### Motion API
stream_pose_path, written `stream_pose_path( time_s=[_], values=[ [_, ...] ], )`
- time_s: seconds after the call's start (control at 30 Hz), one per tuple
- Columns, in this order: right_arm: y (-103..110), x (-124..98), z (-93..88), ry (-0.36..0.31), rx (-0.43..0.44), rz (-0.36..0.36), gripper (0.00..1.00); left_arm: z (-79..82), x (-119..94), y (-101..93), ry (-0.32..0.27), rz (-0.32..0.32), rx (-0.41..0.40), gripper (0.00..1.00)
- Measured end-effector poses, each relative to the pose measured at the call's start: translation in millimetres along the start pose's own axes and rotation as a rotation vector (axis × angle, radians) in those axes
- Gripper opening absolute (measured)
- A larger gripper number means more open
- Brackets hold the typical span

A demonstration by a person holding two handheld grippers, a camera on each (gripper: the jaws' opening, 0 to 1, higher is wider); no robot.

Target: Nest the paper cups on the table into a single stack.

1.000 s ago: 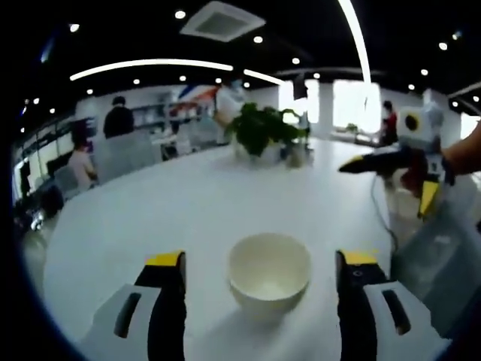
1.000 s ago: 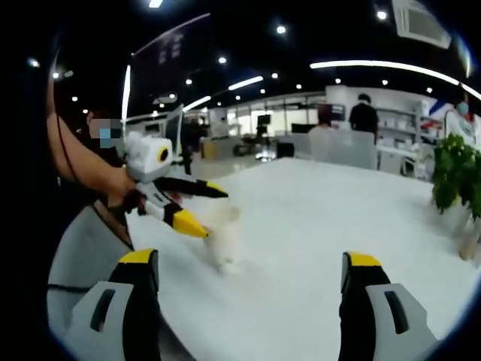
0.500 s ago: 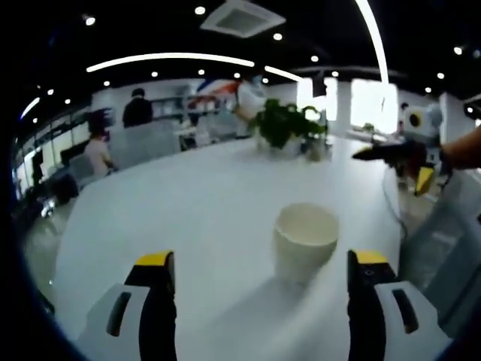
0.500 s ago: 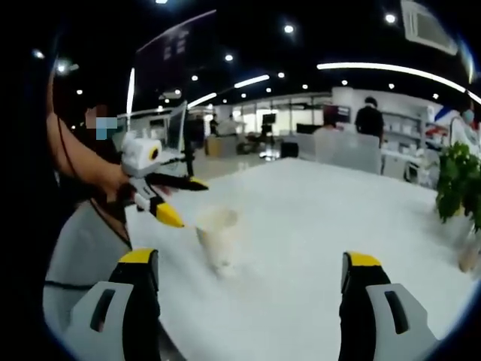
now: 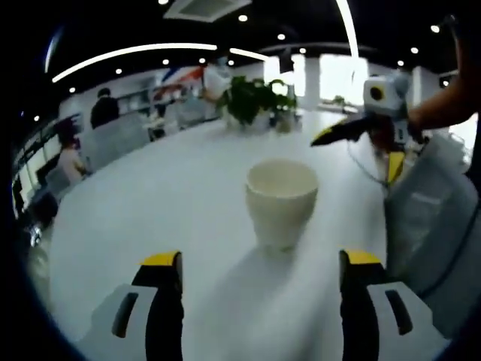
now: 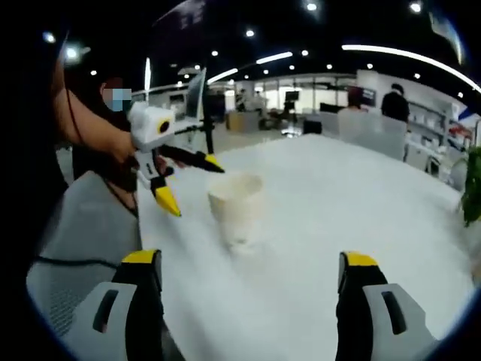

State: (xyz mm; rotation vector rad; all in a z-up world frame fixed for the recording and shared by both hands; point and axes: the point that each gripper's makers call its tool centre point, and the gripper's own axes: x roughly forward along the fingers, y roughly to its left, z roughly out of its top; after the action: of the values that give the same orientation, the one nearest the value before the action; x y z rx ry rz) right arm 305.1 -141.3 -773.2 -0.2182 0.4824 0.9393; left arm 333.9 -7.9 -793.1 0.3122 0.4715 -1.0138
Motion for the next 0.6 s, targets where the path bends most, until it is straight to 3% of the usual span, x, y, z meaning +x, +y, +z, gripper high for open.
stream_pose_path(
  time_s=[0.1,0.17,0.2,0.27,0.3,0.4,0.6],
  values=[
    [-7,12,-9.7,0.064,-0.053,-0.004,0.78,-0.6,7,2.3,0.008,-0.019,0.014,0.72],
    [-7,21,-11.6,0.085,-0.021,0.015,0.72,-1.6,12,6.9,0.017,-0.014,0.022,0.65],
    [-4,28,-7.4,0.068,0.037,0.033,0.7,-1.4,15,8.4,0.017,-0.013,0.025,0.61],
    [1,38,-2.2,0.051,0.077,0.082,0.67,-3.8,23,-1.7,0.034,-0.097,0.052,0.5],
    [4,45,-4.9,0.076,0.043,0.114,0.63,-5.4,27,-3.9,0.056,-0.121,0.116,0.46],
    [17,56,-11.1,0.124,0.047,0.195,0.51,-2.0,37,-10.9,0.062,-0.177,0.126,0.47],
    [18,80,-7.0,0.118,-0.011,0.223,0.51,3.1,49,-11.3,0.067,-0.221,0.162,0.42]
  ],
)
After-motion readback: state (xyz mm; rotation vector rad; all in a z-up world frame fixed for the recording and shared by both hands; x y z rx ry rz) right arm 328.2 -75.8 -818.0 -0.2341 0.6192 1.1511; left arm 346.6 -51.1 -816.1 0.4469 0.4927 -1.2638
